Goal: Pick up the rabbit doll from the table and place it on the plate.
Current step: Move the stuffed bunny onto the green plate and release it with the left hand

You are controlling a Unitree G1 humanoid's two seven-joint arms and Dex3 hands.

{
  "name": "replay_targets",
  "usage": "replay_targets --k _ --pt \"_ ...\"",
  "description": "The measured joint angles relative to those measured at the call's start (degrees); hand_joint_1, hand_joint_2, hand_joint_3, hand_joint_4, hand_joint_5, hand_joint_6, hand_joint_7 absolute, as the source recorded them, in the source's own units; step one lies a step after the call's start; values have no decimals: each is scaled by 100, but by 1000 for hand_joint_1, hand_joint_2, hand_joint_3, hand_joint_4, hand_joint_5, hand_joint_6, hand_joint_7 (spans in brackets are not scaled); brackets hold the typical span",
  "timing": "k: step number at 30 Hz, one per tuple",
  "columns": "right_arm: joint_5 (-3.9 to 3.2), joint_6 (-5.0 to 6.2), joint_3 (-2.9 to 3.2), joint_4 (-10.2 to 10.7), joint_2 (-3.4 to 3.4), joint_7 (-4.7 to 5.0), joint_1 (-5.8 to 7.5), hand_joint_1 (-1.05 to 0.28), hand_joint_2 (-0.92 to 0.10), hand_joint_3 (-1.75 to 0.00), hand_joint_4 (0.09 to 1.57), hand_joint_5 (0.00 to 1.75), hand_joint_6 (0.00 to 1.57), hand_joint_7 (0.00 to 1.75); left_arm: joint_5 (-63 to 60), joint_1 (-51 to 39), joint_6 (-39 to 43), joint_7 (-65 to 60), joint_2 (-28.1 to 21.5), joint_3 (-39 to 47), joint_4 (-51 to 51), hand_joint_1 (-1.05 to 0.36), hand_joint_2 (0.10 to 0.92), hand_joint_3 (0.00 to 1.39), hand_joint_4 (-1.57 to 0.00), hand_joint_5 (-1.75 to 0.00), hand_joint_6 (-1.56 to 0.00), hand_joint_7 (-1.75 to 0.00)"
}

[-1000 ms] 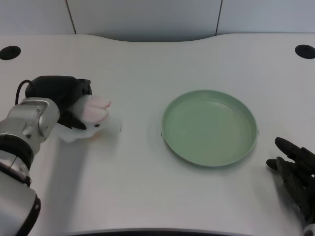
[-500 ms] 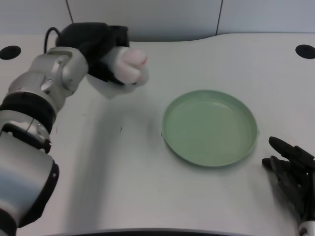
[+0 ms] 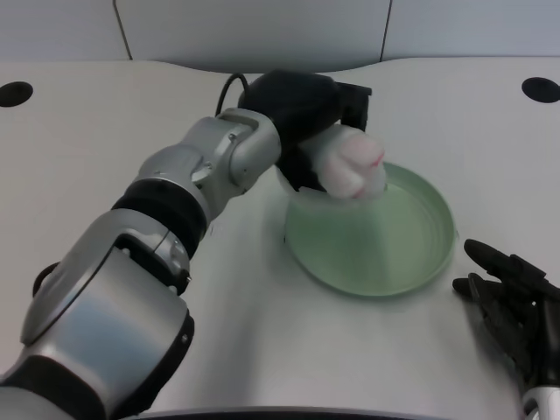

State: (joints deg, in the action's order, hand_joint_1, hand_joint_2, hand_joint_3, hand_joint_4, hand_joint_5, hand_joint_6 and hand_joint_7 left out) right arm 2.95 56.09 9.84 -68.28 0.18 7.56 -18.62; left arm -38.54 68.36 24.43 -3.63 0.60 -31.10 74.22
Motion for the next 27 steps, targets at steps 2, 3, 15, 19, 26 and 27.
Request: replay_targets --k 2,3,15,19,26,27 --pt "10 -24 -19 55 2 14 1 -333 -921 -290 699 801 926 13 -25 -2 -4 -53 166 -58 11 -175 331 1073 -940 -1746 -760 -1746" --pt "25 -38 -37 75 5 27 1 -333 -921 -290 695 807 922 11 -44 -1 0 -81 224 -82 11 -176 335 1072 -934 -1746 -762 -1746" --pt "51 -71 -142 79 101 235 24 -341 -921 -272 707 851 950 24 -159 -7 -313 -86 617 -240 145 -225 557 706 -744 -1697 -648 -1744" --pt "87 -37 -162 46 100 363 24 -324 -921 -278 713 850 956 27 -189 -41 -358 -88 615 -315 189 -438 715 347 -648 -1700 -510 -1689" --pt "59 -10 -159 -21 99 331 24 -330 -921 -279 708 829 954 25 -262 -57 -572 293 617 -465 255 -841 852 5 -316 -638 -445 -272" --pt "60 -10 -160 -34 99 332 23 -331 -921 -277 709 828 953 24 -292 -57 -573 311 616 -476 256 -862 855 4 -284 -585 -431 -203"
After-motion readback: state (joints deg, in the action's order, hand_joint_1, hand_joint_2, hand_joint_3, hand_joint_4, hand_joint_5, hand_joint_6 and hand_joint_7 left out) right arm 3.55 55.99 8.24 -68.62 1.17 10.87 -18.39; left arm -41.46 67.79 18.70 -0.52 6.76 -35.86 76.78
